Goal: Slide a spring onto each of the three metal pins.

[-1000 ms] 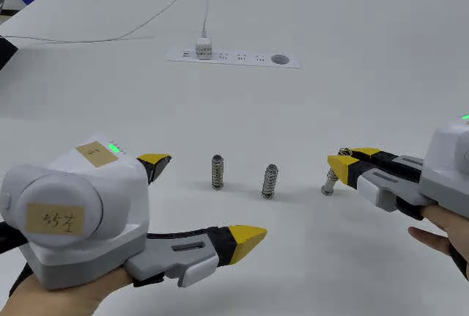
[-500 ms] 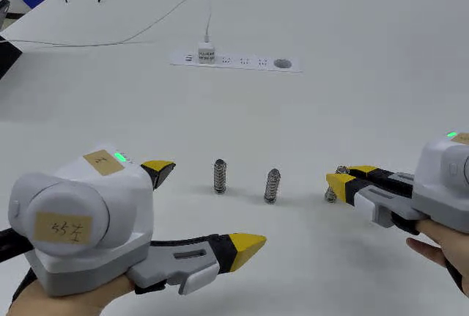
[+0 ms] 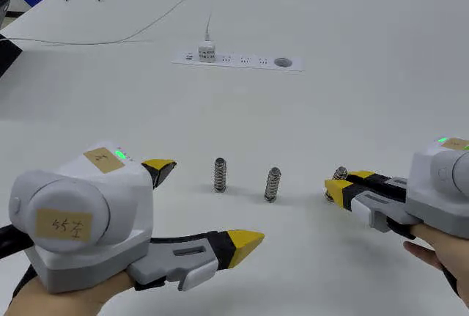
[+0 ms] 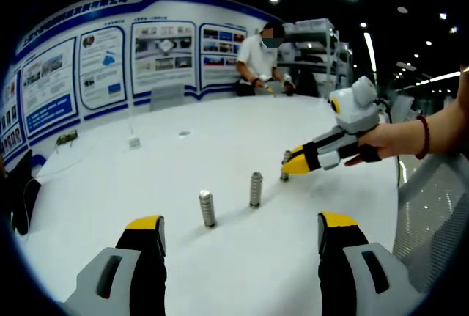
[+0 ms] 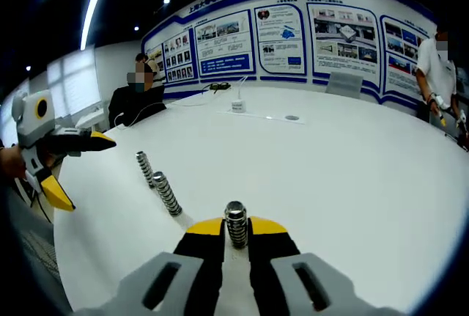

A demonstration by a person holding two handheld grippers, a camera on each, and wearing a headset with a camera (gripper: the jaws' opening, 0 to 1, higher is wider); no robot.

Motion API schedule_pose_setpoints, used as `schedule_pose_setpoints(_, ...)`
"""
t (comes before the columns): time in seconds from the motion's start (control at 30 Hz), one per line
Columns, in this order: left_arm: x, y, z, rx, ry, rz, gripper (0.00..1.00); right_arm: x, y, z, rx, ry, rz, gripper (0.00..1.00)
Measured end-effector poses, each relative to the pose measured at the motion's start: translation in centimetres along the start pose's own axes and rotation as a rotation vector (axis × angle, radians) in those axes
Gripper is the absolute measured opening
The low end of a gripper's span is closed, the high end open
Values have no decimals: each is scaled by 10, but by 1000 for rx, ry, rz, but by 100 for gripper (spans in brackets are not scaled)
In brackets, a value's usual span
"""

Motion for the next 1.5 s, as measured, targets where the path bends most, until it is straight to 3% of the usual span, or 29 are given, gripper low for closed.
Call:
schedule_pose_setpoints(0.63, 1, -8, -3, 24, -20, -3, 84, 16, -5, -20, 48, 24, 48, 38)
schedule_pose_setpoints(1.07, 8, -6, -13, 10, -14, -15, 86, 27, -12, -49, 88, 30, 30, 58)
schedule_pose_setpoints(1.5, 10, 1, -29, 16, -25, -15, 89, 30, -19, -79, 102, 34, 56, 69)
Point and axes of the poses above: the centre of the closed fingertips' face, and the gripper's own axes: z roughly forward along the fingers, y roughly to its right, x roughly out of its top, the point moved 9 cm from there along -z, roughly backward along the fingers, and after that the axes turned 10 degrees about -x, right-handed, at the moved point
